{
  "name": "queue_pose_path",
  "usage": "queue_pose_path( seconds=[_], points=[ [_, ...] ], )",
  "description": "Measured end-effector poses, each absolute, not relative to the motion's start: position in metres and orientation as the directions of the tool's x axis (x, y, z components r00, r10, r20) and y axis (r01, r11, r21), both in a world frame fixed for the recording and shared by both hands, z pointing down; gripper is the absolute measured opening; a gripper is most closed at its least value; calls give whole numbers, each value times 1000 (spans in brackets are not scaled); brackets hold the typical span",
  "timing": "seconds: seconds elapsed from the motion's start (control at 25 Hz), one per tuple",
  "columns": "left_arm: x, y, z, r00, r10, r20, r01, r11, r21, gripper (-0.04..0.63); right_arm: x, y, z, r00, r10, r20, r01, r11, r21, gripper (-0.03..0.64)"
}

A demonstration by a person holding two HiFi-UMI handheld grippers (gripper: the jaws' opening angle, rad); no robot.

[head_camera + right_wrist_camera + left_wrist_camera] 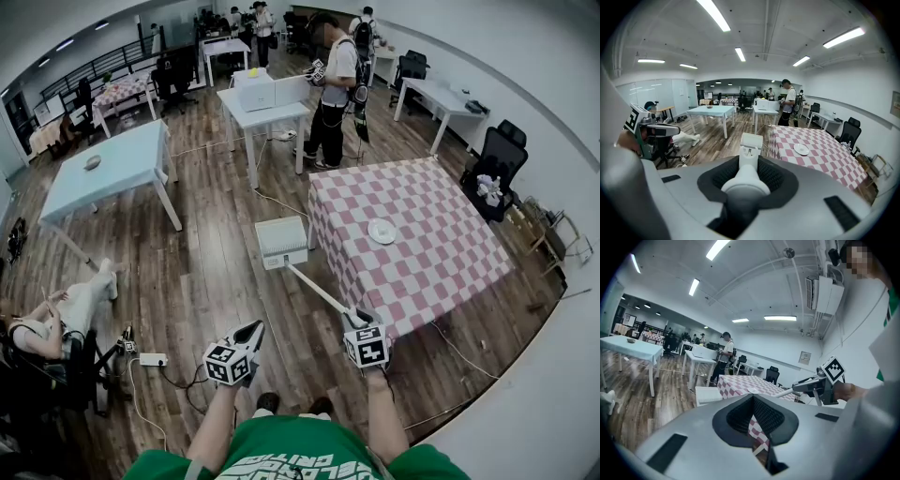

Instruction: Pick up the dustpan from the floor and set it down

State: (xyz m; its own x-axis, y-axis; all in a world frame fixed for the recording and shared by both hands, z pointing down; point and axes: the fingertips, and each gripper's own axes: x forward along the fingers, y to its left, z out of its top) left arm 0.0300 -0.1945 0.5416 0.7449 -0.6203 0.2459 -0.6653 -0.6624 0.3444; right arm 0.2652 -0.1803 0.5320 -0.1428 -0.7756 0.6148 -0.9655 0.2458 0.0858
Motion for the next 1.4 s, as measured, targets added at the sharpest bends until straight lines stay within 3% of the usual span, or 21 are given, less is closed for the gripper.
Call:
queue_pose_path(
  seconds=[0.92,1.4],
  points=[
    [31,-193,559,743,-613,269,-669,-654,354,3,262,-177,598,-151,-656,740,-955,291,64,112],
    [27,-199,587,730,-604,319,-683,-627,375,3,257,-187,651,-149,-532,834,-937,346,53,112]
  ],
)
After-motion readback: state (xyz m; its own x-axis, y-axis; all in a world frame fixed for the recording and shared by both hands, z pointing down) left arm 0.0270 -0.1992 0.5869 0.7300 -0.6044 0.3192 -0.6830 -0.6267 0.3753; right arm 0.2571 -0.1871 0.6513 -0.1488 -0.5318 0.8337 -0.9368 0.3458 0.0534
